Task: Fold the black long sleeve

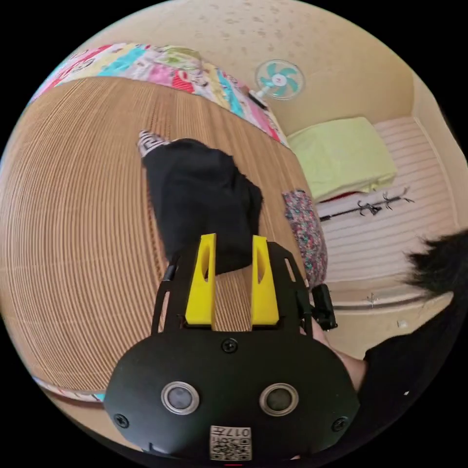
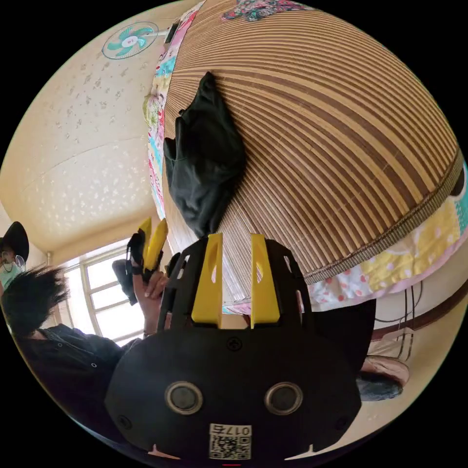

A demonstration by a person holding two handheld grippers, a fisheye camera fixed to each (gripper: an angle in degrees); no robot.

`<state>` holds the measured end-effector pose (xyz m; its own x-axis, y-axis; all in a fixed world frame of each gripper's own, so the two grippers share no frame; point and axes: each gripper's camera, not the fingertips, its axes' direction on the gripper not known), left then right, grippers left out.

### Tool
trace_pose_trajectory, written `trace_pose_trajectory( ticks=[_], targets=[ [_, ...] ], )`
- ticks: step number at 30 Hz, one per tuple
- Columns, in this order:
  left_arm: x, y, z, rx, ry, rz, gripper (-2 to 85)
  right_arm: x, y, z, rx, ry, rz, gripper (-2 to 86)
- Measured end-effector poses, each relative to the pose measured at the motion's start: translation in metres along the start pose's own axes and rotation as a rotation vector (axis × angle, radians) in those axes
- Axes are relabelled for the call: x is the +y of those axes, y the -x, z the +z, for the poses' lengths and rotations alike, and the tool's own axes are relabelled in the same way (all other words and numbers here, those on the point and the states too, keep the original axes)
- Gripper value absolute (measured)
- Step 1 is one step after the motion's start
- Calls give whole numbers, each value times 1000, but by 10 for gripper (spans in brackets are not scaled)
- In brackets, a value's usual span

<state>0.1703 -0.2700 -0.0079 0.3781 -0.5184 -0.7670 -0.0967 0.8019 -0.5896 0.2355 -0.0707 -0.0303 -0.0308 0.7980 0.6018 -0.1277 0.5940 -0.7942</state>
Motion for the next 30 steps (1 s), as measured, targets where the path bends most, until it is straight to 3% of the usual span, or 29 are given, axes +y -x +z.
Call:
trace_pose_trajectory(
  ticks=[2,4,6,8,11,13,18,21,23,26,29,30],
  targets=[
    [-3,29,34,21,126,-131,140,1,-11,10,-88,-4,29,117],
    [0,37,37,22,107,-203,109,-1,-23,24,-202,-28,77,136],
    [6,25,55,308,226,-143,37,-7,-32,36,-280,-48,116,151],
    [24,10,61,409,293,-166,27,-17,-38,48,-374,-66,132,163],
    [55,-35,45,419,317,-96,17,-41,-43,70,-595,-89,165,158],
    [68,-62,27,415,298,-50,14,-61,-31,75,-685,-96,164,84],
    [88,-130,-33,454,222,103,51,-84,73,23,-667,-22,-188,23],
    [102,-147,-57,337,245,151,85,-81,116,-44,-694,-66,-332,17],
    [114,-144,-69,287,243,131,88,-77,119,-89,-652,-120,-344,18],
    [139,-125,-89,275,202,26,88,-70,94,-163,-400,-226,-263,29],
    [167,-105,-115,233,133,-75,88,-47,38,-244,-20,-420,-67,50],
    [178,-98,-128,218,95,-103,88,-29,8,-272,142,-475,115,56]
  ],
)
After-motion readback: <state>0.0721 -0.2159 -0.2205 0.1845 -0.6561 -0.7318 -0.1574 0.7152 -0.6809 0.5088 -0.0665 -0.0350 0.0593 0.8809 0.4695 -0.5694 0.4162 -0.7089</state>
